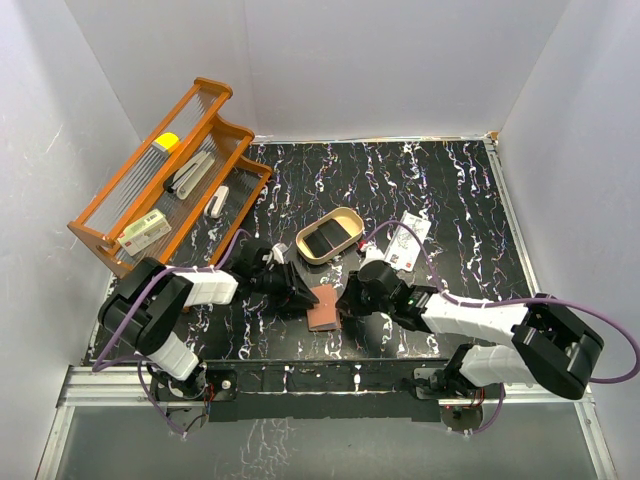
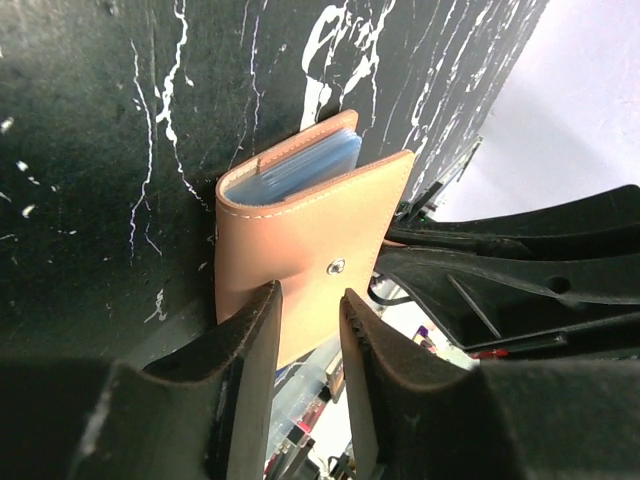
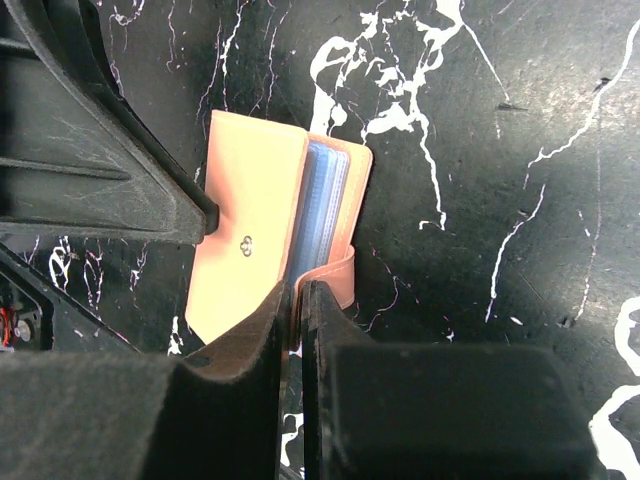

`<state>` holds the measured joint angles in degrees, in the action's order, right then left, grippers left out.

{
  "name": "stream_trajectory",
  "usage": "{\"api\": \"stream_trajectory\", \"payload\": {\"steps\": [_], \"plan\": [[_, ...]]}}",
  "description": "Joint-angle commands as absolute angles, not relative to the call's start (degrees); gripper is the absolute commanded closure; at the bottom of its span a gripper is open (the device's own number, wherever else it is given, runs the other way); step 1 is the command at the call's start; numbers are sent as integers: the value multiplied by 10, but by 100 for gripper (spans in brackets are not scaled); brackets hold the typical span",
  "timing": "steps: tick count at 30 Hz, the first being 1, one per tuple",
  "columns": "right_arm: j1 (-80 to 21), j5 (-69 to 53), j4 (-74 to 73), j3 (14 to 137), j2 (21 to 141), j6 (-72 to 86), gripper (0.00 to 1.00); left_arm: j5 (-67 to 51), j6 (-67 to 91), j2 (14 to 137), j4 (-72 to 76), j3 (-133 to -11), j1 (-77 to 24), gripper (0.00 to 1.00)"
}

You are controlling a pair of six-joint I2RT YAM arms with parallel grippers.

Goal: Put the credit cards into the card holder
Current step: Close the card holder at the center of the board.

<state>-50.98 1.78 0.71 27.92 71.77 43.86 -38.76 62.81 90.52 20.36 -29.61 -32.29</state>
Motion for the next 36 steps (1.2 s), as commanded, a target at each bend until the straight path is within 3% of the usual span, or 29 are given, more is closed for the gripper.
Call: {"api": "stream_trajectory", "payload": {"steps": [1,11,25,36], "plan": [[-513,32,35,272,697,449,97,-349,579,911,120,-325,-332,73],[-513,10,50,280,702,465,84,-308,542,924,54,-349,-343,78],[-513,-2,108,303,773,482,94,-317,552,918,69,-337,-345,80],[-513,1,109,310,796,484,86,-327,555,916,79,-333,-346,80]]}}
